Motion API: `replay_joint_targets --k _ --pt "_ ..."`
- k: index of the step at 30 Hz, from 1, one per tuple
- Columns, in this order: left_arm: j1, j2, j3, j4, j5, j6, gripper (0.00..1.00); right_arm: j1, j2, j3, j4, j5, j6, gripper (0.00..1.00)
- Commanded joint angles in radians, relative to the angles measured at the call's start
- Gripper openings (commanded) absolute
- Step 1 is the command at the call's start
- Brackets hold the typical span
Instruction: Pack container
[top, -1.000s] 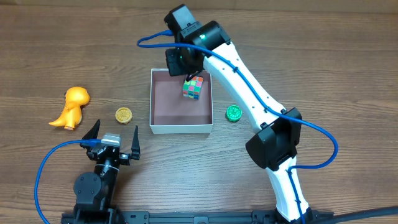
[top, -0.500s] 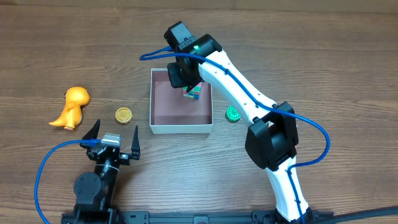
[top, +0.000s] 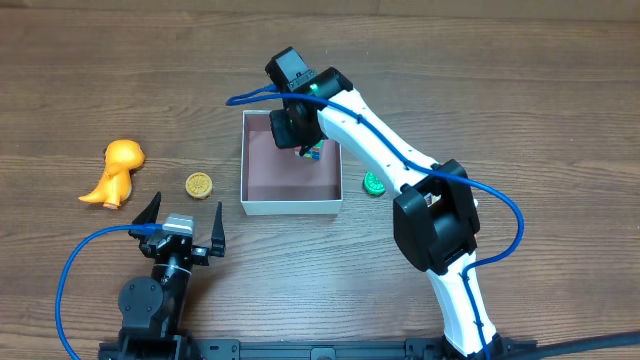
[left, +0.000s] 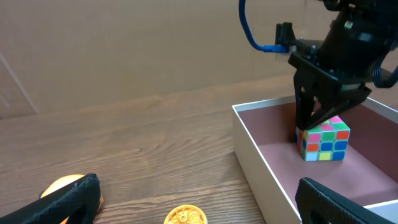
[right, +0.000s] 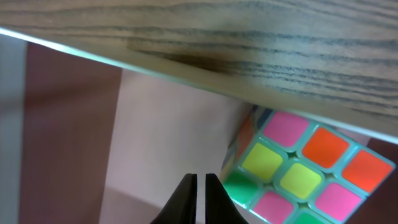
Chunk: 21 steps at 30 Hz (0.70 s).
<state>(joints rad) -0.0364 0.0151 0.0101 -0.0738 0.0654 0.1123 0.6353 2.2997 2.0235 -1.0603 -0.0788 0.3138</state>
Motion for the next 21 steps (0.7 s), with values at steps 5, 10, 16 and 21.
replay_joint_targets --k 5,10,16,21 --pt "0.010 -0.009 -0.005 0.001 -0.010 0.015 1.00 -0.002 0.003 -0.008 0.036 -0.005 0.001 0.08" --pt "0.010 -0.009 -0.005 0.001 -0.010 0.015 1.00 -0.002 0.003 -0.008 0.055 -0.005 0.001 0.08" --pt "0.010 -0.009 -0.005 0.001 -0.010 0.015 1.00 -0.002 0.003 -0.008 0.060 0.031 0.001 0.08" --pt "0.010 -0.009 -0.005 0.001 -0.010 0.015 1.00 -0.002 0.003 -0.008 0.060 0.036 0.001 0.08"
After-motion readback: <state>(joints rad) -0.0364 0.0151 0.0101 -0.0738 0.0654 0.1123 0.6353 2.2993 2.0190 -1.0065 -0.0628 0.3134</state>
